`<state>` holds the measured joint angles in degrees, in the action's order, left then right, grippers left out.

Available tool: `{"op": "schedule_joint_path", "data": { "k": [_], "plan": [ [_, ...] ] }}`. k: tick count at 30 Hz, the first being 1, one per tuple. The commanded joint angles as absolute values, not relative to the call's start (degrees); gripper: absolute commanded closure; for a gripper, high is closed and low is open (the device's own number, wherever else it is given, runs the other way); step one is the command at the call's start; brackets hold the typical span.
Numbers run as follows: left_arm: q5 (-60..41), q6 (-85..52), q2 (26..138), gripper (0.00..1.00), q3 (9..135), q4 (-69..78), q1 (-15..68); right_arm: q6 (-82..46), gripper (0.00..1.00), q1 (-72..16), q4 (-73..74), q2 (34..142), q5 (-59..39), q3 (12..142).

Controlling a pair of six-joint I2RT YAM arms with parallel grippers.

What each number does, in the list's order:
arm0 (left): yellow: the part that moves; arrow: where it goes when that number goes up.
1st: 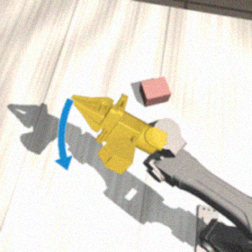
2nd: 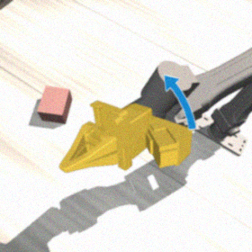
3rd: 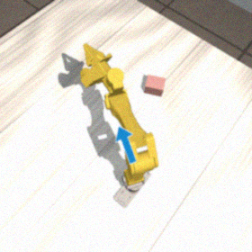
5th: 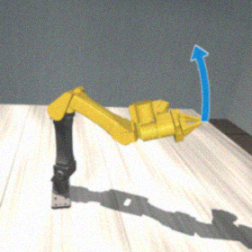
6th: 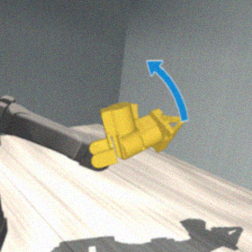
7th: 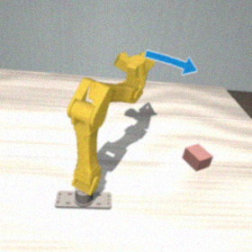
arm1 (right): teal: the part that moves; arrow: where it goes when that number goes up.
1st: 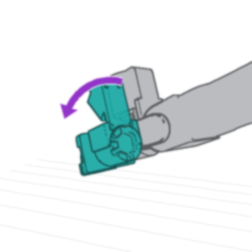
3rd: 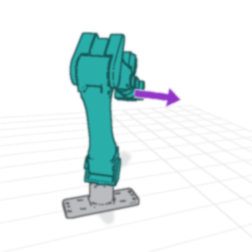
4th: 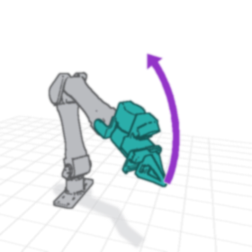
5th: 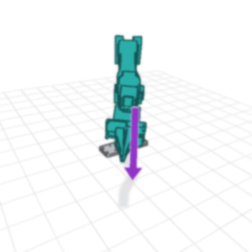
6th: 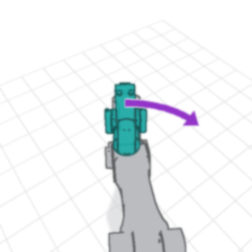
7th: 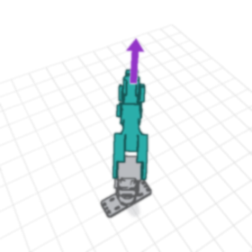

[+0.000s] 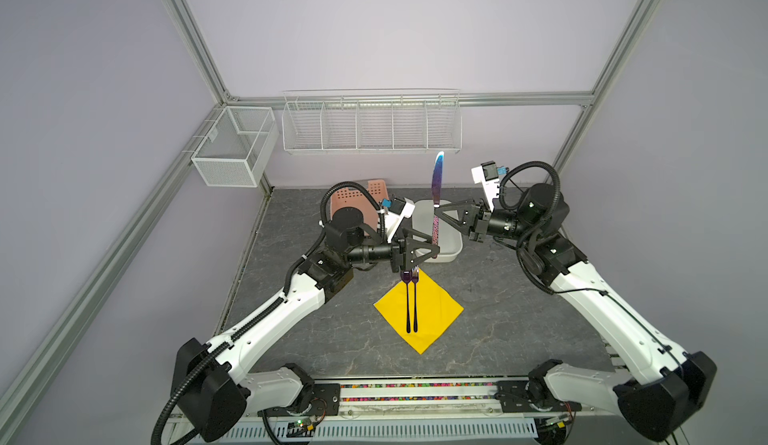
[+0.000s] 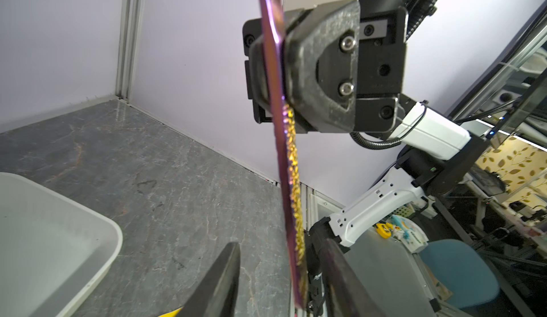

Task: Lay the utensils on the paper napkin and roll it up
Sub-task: 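Lift the knife upright with the right gripper while the left gripper reaches to grasp it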

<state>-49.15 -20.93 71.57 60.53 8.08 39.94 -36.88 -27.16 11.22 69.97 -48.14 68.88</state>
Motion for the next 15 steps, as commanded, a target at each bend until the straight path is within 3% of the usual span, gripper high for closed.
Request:
{"op": "schedule_joint_path", "data": {
  "k": [1,12,15],
  "plan": [
    [-51.4,-20.5,71.2,0.61,61.7,11.0,40.4,-39.8,0.93,-27.6,16.2,68.9,-50.0,69.3],
    [-52.8,-20.7,71.0,0.83,61.4,12.3,40.9,-39.2,0.93,-27.9,15.1,68.3,-50.4,69.2],
    [-52.4,-20.4,71.0,0.97,61.2,12.0,40.9,-38.5,0.93,-28.0,13.8,68.0,-50.2,69.2]
  ]
}}
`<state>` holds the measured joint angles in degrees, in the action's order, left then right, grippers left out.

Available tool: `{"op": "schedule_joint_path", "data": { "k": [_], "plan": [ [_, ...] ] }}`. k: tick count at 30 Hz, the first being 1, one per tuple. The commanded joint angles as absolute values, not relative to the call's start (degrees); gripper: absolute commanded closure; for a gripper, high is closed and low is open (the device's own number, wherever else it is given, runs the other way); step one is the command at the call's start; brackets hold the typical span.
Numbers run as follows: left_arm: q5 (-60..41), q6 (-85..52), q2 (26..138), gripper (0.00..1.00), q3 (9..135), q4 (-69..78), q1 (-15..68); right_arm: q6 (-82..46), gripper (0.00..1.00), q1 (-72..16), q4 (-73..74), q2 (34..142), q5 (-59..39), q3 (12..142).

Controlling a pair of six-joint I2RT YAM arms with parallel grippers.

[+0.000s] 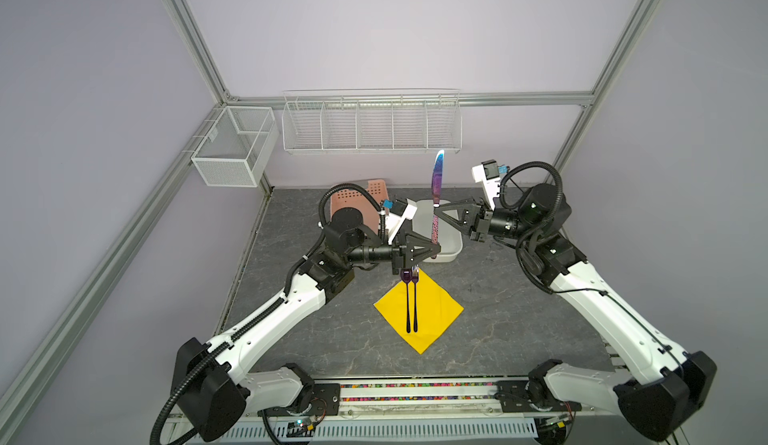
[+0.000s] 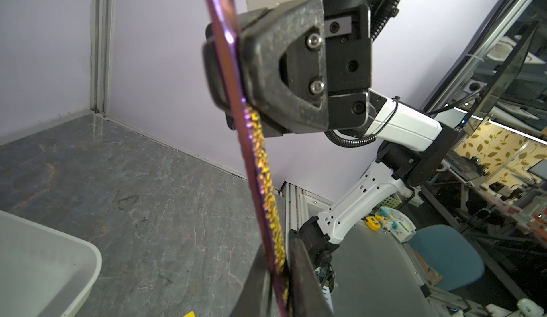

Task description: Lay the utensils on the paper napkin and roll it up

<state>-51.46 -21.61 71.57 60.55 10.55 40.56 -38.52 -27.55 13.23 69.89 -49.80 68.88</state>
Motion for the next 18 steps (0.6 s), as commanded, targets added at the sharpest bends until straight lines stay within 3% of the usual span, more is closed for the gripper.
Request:
{"op": "schedule_joint_path", "data": {
  "k": [1,7,13,16,18],
  "plan": [
    [-52.1,-20.4,71.0,1.0,61.1,12.0,40.9,-38.3,0.93,-28.0,13.6,67.9,-50.1,69.1],
    [-48.2,-18.9,71.2,1.0,61.7,8.8,40.9,-36.1,0.91,-28.0,8.7,67.1,-47.9,70.1],
    [-38.1,-14.9,71.5,1.0,63.9,0.9,40.9,-29.1,0.55,-29.8,-9.1,65.4,-33.5,73.7],
    [-31.8,-13.8,72.1,1.0,65.1,-2.1,40.9,-28.9,0.42,-31.2,-16.7,65.7,-24.9,75.7],
    [-27.8,-13.4,72.8,1.0,65.9,-4.2,40.9,-29.3,0.39,-32.2,-22.8,66.6,-19.2,77.9]
  ]
}}
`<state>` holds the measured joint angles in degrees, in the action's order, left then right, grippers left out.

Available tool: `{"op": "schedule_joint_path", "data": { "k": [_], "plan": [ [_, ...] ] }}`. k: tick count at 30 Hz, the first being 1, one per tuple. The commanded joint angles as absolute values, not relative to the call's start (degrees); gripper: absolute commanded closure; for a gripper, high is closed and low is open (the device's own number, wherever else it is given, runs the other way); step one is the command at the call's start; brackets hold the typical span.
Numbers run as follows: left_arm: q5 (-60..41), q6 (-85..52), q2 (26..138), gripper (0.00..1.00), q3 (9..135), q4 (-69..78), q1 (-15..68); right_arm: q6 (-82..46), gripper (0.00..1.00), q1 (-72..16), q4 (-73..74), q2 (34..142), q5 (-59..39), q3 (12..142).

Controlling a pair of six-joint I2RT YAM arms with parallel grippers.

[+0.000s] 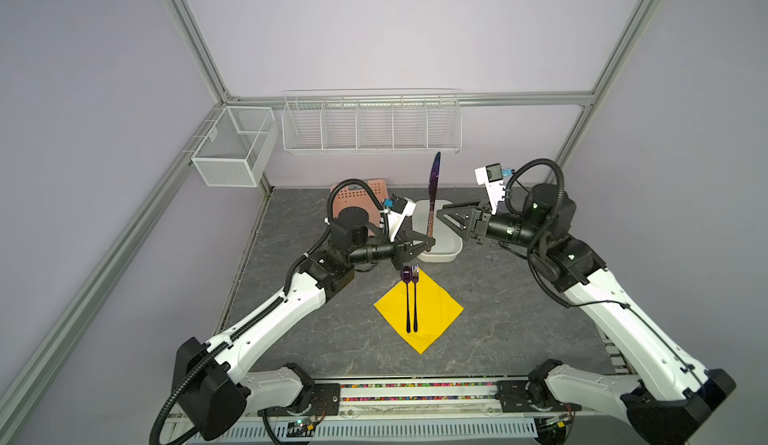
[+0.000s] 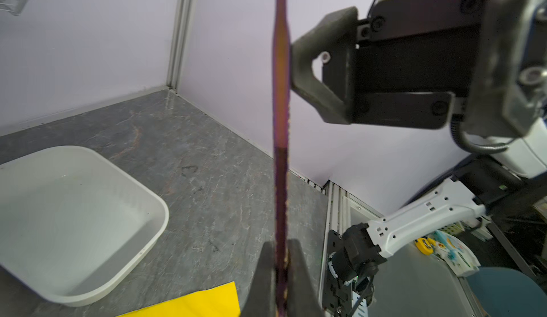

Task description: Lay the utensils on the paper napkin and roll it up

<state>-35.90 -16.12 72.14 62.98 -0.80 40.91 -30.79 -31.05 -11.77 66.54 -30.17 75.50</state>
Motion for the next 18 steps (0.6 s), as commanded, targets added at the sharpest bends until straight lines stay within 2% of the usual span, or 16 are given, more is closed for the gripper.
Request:
{"op": "schedule_joint_path", "data": {
  "k": [1,7,11,18],
  "plan": [
    [-26.0,-13.4,73.1,1.0,66.4,-5.4,40.8,-30.0,0.39,-32.5,-24.7,67.3,-17.3,78.4],
    [-22.3,-13.9,74.6,1.0,67.5,-7.0,40.9,-31.7,0.4,-35.6,-27.2,71.2,-13.8,79.8],
    [-21.6,-14.3,75.4,1.0,68.2,-8.5,40.9,-31.1,0.46,-37.6,-29.2,73.6,-8.8,82.5],
    [-21.7,-14.3,75.6,1.0,68.3,-9.3,40.9,-30.7,0.55,-38.6,-30.0,78.8,-7.8,86.2]
  ]
}}
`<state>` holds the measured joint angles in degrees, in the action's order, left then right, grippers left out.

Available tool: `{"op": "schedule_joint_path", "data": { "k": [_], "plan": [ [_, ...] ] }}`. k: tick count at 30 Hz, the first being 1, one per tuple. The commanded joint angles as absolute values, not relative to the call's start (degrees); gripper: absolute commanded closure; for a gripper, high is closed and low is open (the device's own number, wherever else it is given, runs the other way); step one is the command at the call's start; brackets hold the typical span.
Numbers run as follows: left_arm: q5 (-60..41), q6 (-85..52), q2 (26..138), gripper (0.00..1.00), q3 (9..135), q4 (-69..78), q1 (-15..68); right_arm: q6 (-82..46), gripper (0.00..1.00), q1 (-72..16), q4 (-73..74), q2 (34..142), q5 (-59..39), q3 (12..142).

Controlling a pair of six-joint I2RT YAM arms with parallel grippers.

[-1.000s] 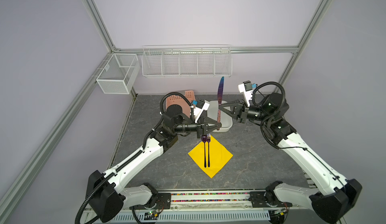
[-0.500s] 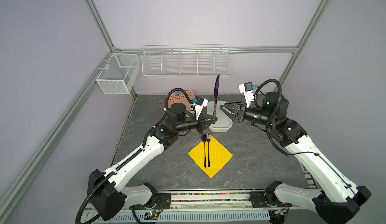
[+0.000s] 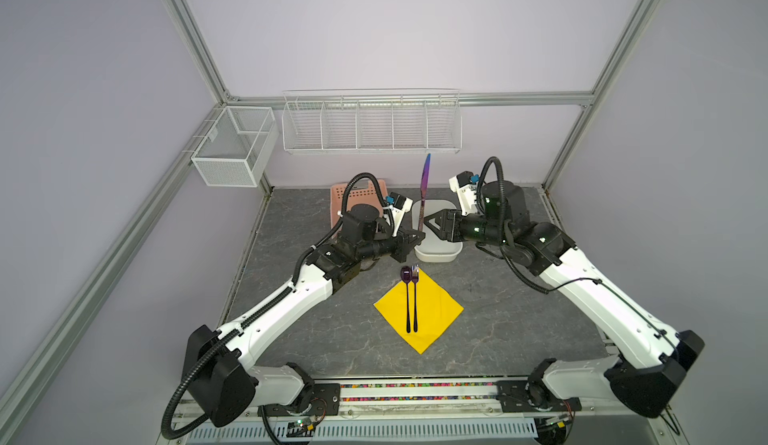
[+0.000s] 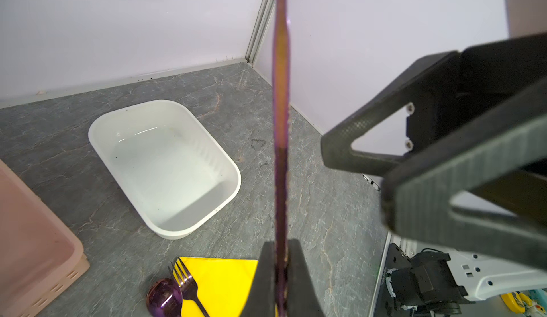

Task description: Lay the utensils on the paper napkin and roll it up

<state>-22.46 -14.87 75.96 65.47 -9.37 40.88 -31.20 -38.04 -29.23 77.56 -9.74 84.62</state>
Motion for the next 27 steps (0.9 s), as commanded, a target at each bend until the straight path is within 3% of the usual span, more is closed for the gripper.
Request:
{"op": "schedule_joint_path", "data": {
  "k": [1,19,27],
  "plan": [
    [-21.6,-14.3,75.5,1.0,68.3,-9.4,40.9,-30.8,0.56,-38.8,-29.8,79.3,-7.7,86.5],
    [-20.6,-15.1,75.9,1.0,68.4,-10.1,40.9,-30.5,0.76,-42.2,-29.7,83.9,-3.6,89.1],
    [-20.6,-15.5,75.8,1.0,67.8,-9.5,40.9,-31.2,0.8,-42.7,-29.8,84.1,-2.8,89.2]
  ]
}}
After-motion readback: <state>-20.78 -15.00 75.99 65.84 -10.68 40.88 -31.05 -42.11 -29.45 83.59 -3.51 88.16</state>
